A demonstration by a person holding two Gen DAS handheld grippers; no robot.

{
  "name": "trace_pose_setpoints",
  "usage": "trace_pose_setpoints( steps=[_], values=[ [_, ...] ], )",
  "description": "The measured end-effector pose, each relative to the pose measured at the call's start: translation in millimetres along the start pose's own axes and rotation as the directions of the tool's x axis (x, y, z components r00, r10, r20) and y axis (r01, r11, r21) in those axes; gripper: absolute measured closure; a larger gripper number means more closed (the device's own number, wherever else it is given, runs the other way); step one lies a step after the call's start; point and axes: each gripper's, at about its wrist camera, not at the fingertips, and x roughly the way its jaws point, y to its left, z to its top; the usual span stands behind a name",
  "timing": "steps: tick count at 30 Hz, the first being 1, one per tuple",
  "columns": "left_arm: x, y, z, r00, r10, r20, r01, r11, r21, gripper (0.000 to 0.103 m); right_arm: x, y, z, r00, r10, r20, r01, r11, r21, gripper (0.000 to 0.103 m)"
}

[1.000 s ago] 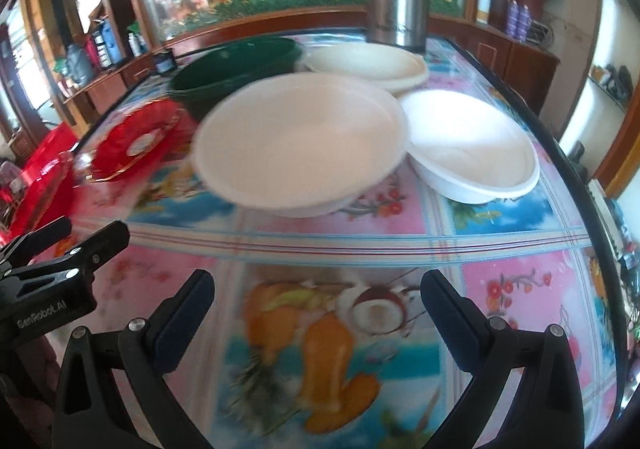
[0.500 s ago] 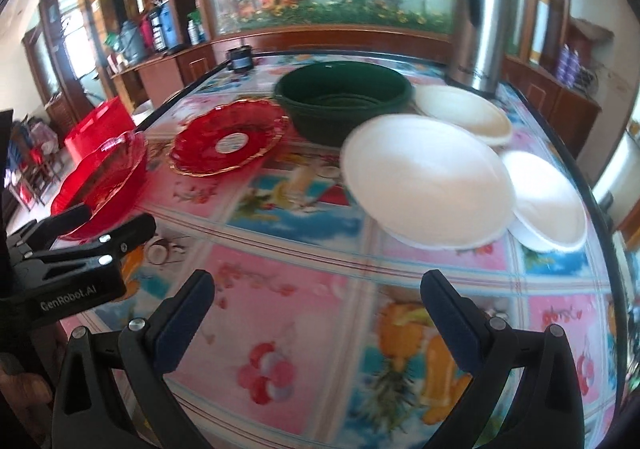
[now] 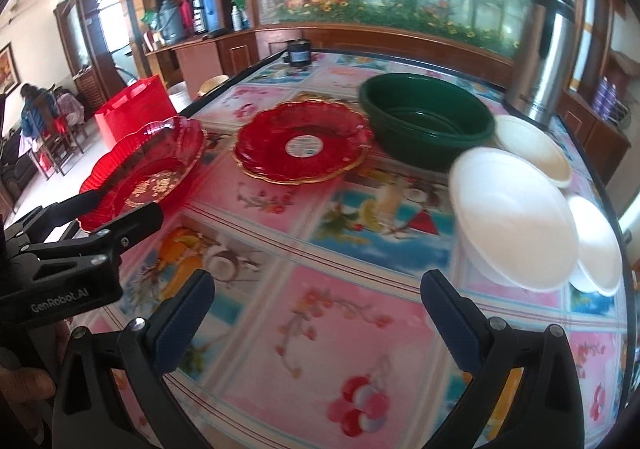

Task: Organize plates and bowls
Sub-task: 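Move the left tool toward the large red Wedding plate, then close the left tool on the rim of the red Wedding plate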

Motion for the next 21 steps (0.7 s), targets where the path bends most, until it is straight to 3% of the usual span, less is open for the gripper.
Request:
trace_pose_setpoints(
  steps=[10,21],
  values=[
    [12,41,4,0.996,0.082,-0.035,-0.083,0.996,-0.02,0.0,17,34,18,0.998,0.063,-0.013,-0.063,0.997,-0.045,0.001],
    [27,101,14,0.99,0.126,-0.064,-0.13,0.989,-0.069,0.0,47,68,42,0.989,0.141,-0.049,-0.144,0.988,-0.061,0.001]
  ],
)
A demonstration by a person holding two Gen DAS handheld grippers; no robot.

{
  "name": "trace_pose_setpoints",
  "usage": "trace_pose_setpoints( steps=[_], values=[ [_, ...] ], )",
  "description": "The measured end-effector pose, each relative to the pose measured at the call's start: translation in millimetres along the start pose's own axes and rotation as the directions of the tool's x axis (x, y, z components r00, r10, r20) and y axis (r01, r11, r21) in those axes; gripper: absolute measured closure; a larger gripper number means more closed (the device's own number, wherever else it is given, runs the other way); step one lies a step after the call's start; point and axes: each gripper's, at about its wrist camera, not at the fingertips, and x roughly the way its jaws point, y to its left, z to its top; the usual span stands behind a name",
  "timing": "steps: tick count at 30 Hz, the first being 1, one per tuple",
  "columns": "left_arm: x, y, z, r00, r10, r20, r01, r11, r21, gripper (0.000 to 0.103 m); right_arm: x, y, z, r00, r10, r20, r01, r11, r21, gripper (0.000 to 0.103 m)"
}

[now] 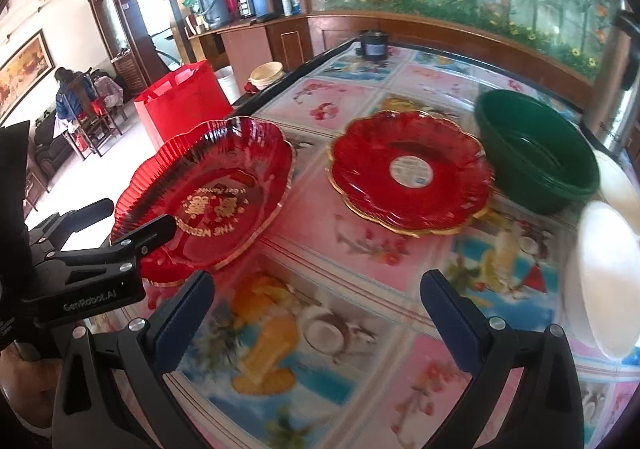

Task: Organize plates and bowls
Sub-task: 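Close the left tool on the rim of the red Wedding plate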

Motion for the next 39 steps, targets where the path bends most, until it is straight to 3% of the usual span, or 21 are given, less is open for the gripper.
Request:
trace_pose_setpoints(
  steps=[6,13,19,21,24,25,27,32,34,39],
  values=[
    [8,20,7,0.999,0.034,-0.004,-0.034,0.999,-0.008,0.0,16,6,11,0.999,0.025,-0.026,-0.025,1.0,0.004,0.001],
    [23,41,20,0.999,-0.03,-0.034,0.028,0.998,-0.06,0.0,31,11,20,0.997,0.06,-0.054,-0.059,0.998,0.019,0.001],
    [39,46,28,0.996,-0.041,-0.084,0.036,0.997,-0.067,0.001,47,5,28,0.994,0.071,-0.085,-0.067,0.997,0.05,0.01],
    [43,44,31,0.995,-0.034,-0.091,0.029,0.998,-0.05,0.006,50,3,29,0.992,0.078,-0.096,-0.072,0.996,0.061,0.022],
    [50,40,34,0.994,-0.027,-0.107,0.024,0.999,-0.022,0.016,57,1,31,0.989,0.086,-0.116,-0.079,0.995,0.065,0.029],
    [54,41,35,0.993,-0.029,-0.117,0.027,0.999,-0.02,0.026,59,2,31,0.989,0.087,-0.117,-0.08,0.995,0.062,0.03],
    [62,45,34,0.988,-0.042,-0.149,0.037,0.999,-0.035,0.039,60,2,32,0.988,0.096,-0.121,-0.089,0.994,0.064,0.046],
    [67,55,37,0.989,-0.025,-0.147,0.019,0.999,-0.044,0.072,62,-1,33,0.987,0.097,-0.127,-0.09,0.994,0.061,0.072],
    [69,57,39,0.989,-0.008,-0.145,0.003,0.999,-0.037,0.08,62,0,35,0.986,0.106,-0.126,-0.1,0.994,0.052,0.08],
    [71,57,43,0.988,-0.02,-0.155,0.015,0.999,-0.037,0.08,60,18,35,0.99,0.045,-0.134,-0.052,0.997,-0.049,0.089]
  ],
)
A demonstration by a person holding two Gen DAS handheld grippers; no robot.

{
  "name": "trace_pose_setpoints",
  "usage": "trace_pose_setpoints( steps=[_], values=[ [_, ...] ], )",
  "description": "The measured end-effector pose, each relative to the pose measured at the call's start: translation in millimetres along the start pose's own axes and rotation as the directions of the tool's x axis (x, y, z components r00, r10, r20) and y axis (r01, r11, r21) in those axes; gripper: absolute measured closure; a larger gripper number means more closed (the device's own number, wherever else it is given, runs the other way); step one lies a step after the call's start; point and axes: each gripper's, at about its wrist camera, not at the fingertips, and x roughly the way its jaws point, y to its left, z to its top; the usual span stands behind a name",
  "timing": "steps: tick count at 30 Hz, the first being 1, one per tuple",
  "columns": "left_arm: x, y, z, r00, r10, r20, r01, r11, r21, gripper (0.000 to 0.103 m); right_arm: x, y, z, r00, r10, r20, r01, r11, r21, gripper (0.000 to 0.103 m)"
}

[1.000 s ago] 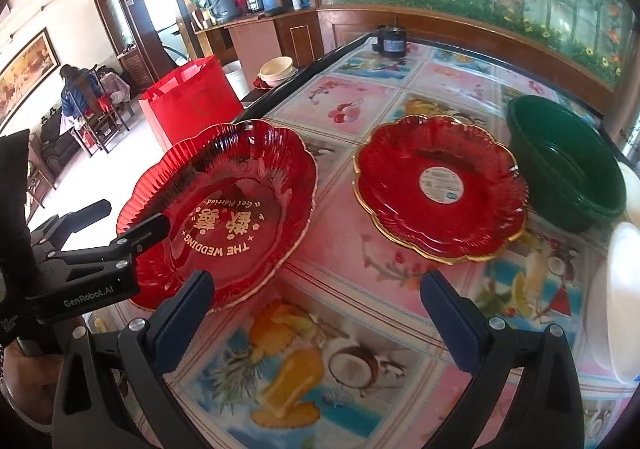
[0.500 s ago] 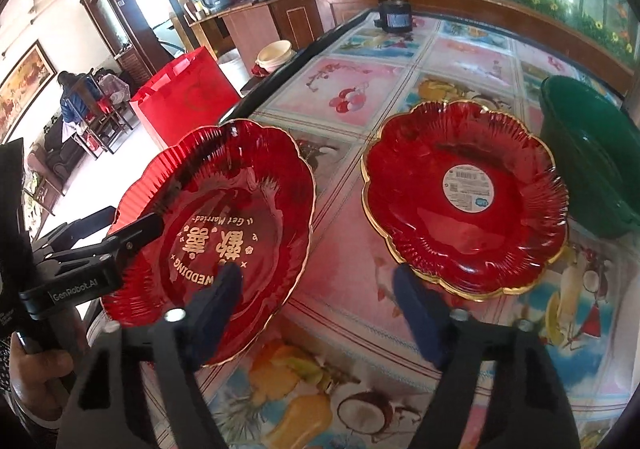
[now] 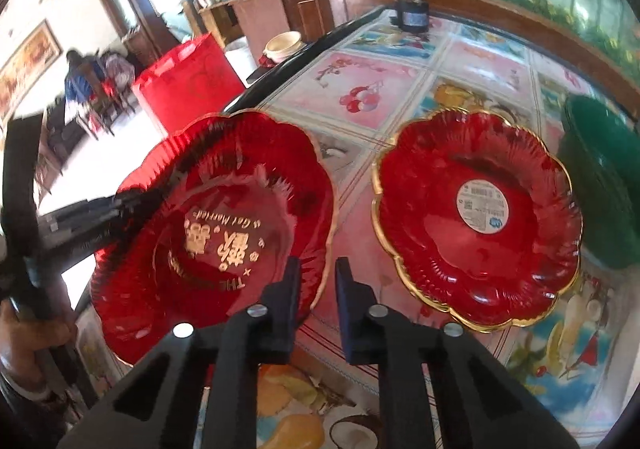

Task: Organize plates and bowls
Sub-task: 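Close the left tool on the rim of the red Wedding plate, then lift the red Wedding plate with the left tool and hold it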

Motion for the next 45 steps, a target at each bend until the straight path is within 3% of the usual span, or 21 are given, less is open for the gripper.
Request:
trace_pose_setpoints(
  steps=[6,11,20,27,33,45],
  values=[
    [-4,5,-1,0.998,-0.067,-0.015,0.066,0.997,-0.038,0.082,-6,6,-6,0.998,-0.061,0.031,0.063,0.997,-0.052,0.089],
    [-17,-2,-4,0.997,-0.073,0.0,0.073,0.997,-0.024,0.084,-20,6,-10,0.996,-0.077,0.049,0.079,0.995,-0.053,0.088],
    [-59,-8,-16,0.993,-0.118,0.029,0.118,0.993,0.003,0.084,-52,8,-26,0.997,-0.049,0.062,0.052,0.998,-0.042,0.086],
    [-79,-4,-49,0.994,-0.111,0.022,0.11,0.994,0.01,0.085,-65,20,-52,0.998,-0.015,0.06,0.018,0.999,-0.051,0.085],
    [-67,-1,-71,0.997,-0.081,-0.001,0.081,0.997,-0.001,0.084,-56,25,-74,1.0,-0.007,0.025,0.009,0.999,-0.053,0.085],
    [-58,-8,-76,0.998,-0.02,0.06,0.02,1.0,-0.006,0.083,-43,15,-83,1.0,0.003,0.02,-0.003,1.0,-0.002,0.081]
  ],
)
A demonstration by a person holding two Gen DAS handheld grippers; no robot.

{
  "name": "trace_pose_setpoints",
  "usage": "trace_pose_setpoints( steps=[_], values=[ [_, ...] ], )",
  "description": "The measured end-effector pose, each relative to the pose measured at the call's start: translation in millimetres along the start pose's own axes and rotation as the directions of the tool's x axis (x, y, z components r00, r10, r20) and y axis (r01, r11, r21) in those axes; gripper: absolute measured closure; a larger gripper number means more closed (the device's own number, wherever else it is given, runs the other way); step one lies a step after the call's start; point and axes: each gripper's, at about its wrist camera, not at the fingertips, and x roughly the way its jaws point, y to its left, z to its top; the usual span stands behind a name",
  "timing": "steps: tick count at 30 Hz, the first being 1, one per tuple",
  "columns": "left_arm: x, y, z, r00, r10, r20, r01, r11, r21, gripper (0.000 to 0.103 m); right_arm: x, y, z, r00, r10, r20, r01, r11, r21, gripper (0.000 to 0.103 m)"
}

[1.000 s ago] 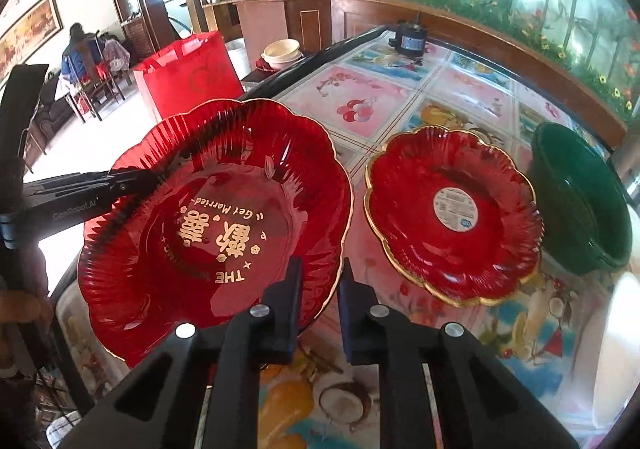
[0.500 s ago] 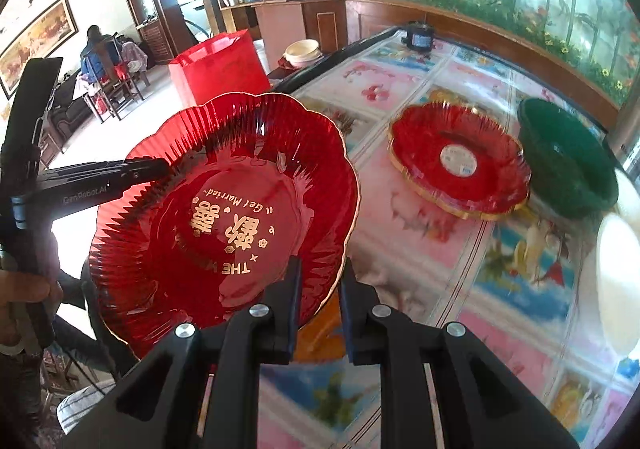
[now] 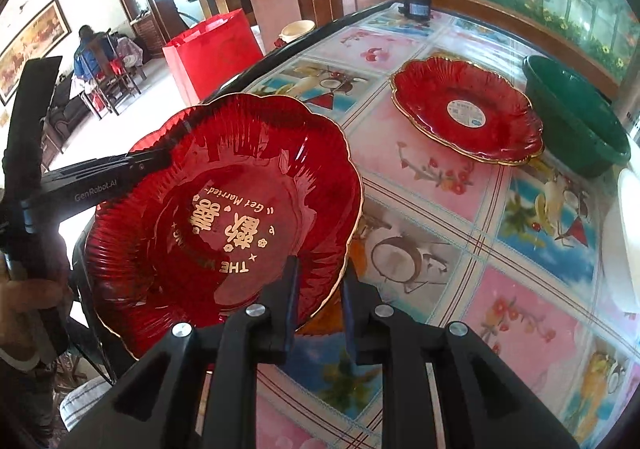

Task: Organize plates and bowls
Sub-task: 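Lift the red Wedding plate with the left tool and hold it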

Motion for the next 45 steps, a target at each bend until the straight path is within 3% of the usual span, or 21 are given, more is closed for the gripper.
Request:
trace_pose_setpoints(
  steps=[1,3,5,7,16,27,35,45],
  values=[
    [0,0,0,1.0,0.015,0.003,-0.015,1.0,0.002,0.08,-3,2,-2,1.0,-0.004,0.009,0.004,1.0,0.003,0.076],
    [-2,1,1,0.999,0.033,0.011,-0.033,0.999,-0.001,0.075,-5,2,-3,1.0,-0.015,0.013,0.015,1.0,-0.005,0.041],
    [-4,2,2,0.998,0.059,0.022,-0.059,0.998,0.004,0.059,-10,2,-5,0.999,-0.02,0.024,0.021,1.0,-0.009,0.033],
    [-8,3,2,0.996,0.08,0.035,-0.08,0.997,0.012,0.05,-14,-2,-6,0.999,-0.022,0.031,0.022,1.0,0.002,0.033],
    [-38,-20,10,0.99,0.085,0.114,-0.092,0.994,0.057,0.05,-28,-27,-4,0.998,-0.03,0.049,0.027,0.998,0.059,0.033],
    [-63,-102,26,0.984,-0.058,0.171,0.033,0.989,0.147,0.05,-50,-67,-7,0.995,-0.064,0.082,0.052,0.988,0.146,0.03],
    [-61,-156,37,0.982,-0.113,0.153,0.083,0.977,0.194,0.05,-57,-94,-1,0.993,-0.081,0.091,0.063,0.981,0.183,0.028],
    [-37,-191,59,0.987,-0.112,0.114,0.084,0.971,0.226,0.05,-48,-121,16,0.993,-0.074,0.089,0.052,0.972,0.229,0.027]
  ],
)
